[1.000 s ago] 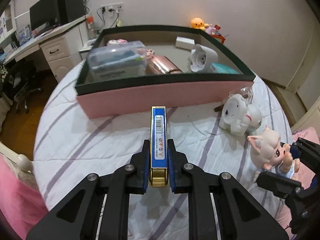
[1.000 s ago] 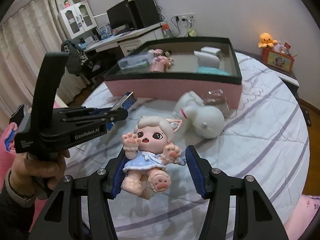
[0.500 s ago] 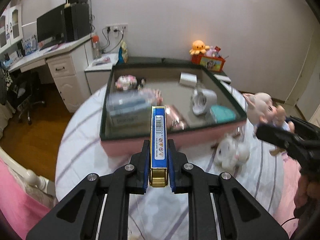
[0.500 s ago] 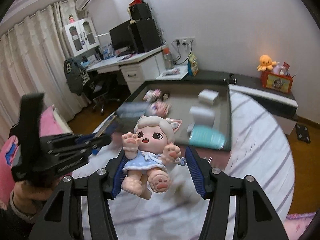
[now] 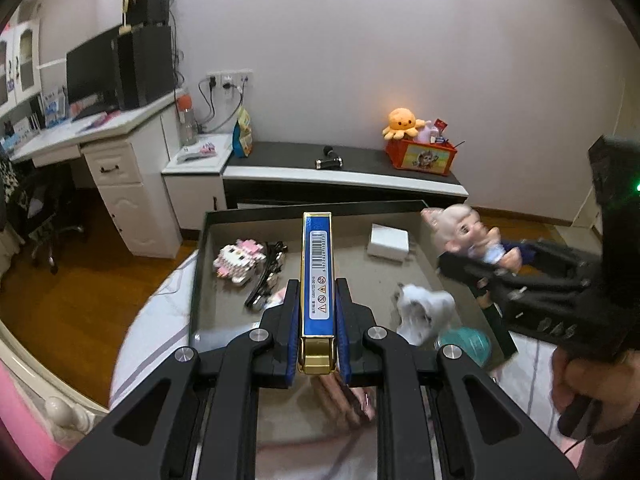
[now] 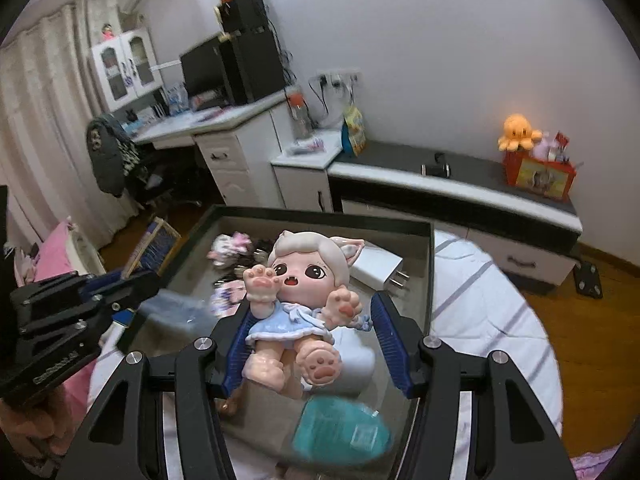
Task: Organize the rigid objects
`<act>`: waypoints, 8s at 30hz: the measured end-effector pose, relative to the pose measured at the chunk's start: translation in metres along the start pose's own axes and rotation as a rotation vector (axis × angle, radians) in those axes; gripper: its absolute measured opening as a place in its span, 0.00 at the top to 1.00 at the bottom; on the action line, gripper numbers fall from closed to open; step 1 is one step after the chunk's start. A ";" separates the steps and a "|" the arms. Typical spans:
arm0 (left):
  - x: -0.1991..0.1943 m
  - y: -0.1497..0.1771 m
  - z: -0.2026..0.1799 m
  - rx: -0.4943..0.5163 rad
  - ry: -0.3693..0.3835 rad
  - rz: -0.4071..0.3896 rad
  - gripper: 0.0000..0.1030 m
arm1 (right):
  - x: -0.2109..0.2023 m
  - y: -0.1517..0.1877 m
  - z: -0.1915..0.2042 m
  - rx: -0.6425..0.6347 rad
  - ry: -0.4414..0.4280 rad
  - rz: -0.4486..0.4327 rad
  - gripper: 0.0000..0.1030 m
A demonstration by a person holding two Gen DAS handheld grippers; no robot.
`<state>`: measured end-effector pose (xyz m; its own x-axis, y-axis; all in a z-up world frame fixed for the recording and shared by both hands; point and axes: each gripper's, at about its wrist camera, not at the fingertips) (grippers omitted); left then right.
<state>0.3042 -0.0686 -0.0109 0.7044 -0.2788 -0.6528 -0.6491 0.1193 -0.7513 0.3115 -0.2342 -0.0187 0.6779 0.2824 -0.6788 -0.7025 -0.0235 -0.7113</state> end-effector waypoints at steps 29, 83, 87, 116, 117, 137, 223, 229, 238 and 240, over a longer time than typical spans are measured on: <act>-0.071 0.021 0.009 -0.021 -0.146 -0.149 0.00 | -0.070 0.012 0.005 0.137 0.107 -0.138 0.12; -0.192 0.112 -0.014 -0.068 -0.199 -0.200 0.00 | -0.195 0.111 0.081 0.011 0.111 -0.285 0.12; -0.192 0.112 -0.014 -0.068 -0.198 -0.201 0.00 | -0.196 0.111 0.082 0.007 0.116 -0.286 0.12; -0.138 0.124 -0.007 -0.085 -0.213 -0.085 0.00 | -0.099 0.143 0.040 0.055 0.144 -0.001 0.12; -0.133 0.125 -0.007 -0.085 -0.213 -0.077 0.00 | -0.094 0.144 0.039 0.059 0.145 0.010 0.12; -0.065 0.134 -0.031 -0.047 -0.164 0.046 0.00 | -0.042 0.158 0.016 0.081 0.046 0.093 0.25; 0.020 -0.005 0.032 -0.104 -0.009 0.008 0.25 | 0.008 0.008 0.021 -0.031 -0.031 0.028 0.29; 0.052 -0.003 0.037 -0.094 -0.030 0.077 0.20 | 0.040 0.012 0.013 -0.019 0.013 0.091 0.18; 0.007 0.002 0.036 -0.082 -0.063 -0.032 0.00 | 0.015 0.012 0.007 0.056 0.001 0.014 0.00; -0.010 0.007 0.034 -0.083 -0.072 -0.058 0.00 | 0.002 0.014 0.011 0.062 0.013 -0.016 0.00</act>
<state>0.3026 -0.0328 -0.0128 0.7584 -0.2136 -0.6158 -0.6259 0.0248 -0.7795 0.3012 -0.2238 -0.0279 0.6916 0.2695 -0.6701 -0.7034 0.0408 -0.7096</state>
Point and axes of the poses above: each gripper's, at about its wrist camera, not at the fingertips, and x roughly the way its jaws point, z to its left, y to its underside, and after that the axes turned 1 degree about -z, right-handed
